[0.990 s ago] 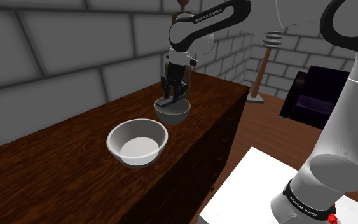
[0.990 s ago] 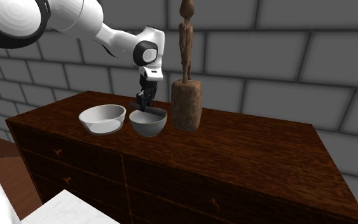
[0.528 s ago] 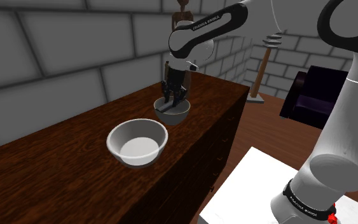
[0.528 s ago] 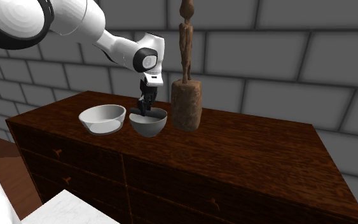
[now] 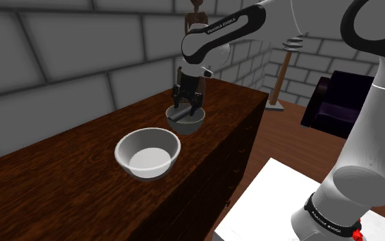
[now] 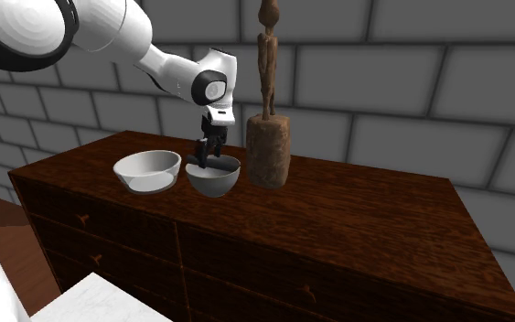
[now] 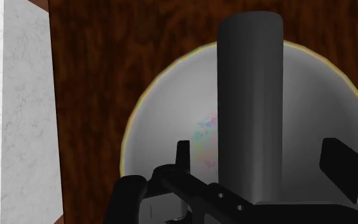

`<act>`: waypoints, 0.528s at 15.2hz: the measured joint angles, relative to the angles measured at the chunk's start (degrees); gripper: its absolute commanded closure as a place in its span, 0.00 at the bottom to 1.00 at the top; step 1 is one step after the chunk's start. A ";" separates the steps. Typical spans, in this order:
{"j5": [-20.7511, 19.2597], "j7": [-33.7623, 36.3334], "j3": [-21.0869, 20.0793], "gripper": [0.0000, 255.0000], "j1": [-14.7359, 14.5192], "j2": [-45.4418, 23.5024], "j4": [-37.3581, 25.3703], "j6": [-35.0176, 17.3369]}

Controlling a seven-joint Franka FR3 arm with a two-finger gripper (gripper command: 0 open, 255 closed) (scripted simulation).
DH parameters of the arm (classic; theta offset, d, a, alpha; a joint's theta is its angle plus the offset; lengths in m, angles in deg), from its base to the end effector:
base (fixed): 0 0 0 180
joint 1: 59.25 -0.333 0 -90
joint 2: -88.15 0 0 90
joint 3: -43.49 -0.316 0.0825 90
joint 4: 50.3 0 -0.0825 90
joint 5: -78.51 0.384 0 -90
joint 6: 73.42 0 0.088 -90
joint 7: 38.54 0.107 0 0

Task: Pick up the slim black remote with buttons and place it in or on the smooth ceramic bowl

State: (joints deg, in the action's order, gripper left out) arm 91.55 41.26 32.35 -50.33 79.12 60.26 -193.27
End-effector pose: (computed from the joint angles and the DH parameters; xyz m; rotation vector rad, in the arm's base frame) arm 0.5939 0.0303 0.4108 -2.1947 1.9831 0.2155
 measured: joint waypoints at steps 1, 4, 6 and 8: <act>0.00 0.00 0.00 0.00 0.00 -0.01 0.00 0.00; -0.08 0.00 0.19 0.00 0.29 0.71 -1.42 2.15; -0.19 0.22 0.38 0.00 0.57 1.55 -3.49 5.04; -0.21 0.14 0.53 0.00 0.78 2.05 -4.28 6.40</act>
State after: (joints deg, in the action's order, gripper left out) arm 91.34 41.40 32.88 -49.55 81.16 55.98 -186.87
